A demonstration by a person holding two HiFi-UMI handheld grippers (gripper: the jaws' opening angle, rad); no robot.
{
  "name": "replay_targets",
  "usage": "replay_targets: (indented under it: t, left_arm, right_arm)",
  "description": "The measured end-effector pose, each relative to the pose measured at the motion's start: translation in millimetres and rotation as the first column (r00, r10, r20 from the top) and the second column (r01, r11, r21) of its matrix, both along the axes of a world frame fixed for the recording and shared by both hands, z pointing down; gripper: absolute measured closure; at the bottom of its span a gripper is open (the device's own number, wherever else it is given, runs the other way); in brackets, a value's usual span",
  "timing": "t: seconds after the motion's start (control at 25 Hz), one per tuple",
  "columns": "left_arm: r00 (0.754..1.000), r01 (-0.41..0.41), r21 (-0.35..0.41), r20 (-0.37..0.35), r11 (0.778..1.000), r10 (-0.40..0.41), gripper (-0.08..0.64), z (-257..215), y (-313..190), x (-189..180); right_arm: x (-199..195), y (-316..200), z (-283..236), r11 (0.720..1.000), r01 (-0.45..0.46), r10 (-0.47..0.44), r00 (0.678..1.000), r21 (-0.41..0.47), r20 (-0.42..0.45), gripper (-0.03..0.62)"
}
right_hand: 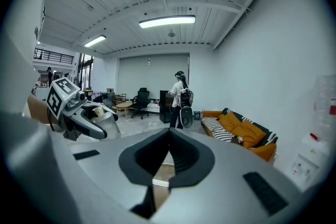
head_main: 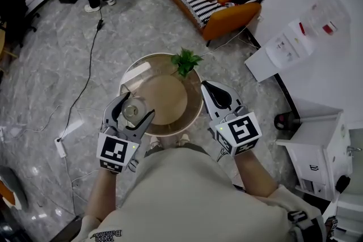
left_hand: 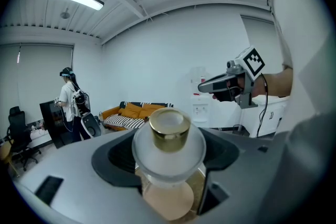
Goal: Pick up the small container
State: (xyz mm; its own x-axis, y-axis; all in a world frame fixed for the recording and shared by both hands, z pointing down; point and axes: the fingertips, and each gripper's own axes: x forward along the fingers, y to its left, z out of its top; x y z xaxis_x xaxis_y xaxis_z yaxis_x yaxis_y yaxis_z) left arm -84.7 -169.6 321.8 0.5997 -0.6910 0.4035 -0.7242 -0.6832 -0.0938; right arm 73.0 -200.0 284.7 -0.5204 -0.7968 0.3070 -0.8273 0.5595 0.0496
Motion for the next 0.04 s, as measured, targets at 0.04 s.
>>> replay_targets:
  t: [0.04]
  left_arm:
    - [1.000,-0.004,0.002,0.000,1.000,0.004,0.224,-1.3,0.0,-0.4]
  right_arm:
    - [0.0,0.0,-0.5,1.000,-0.002,0.002,1.000,0.000,-0.003,0.597]
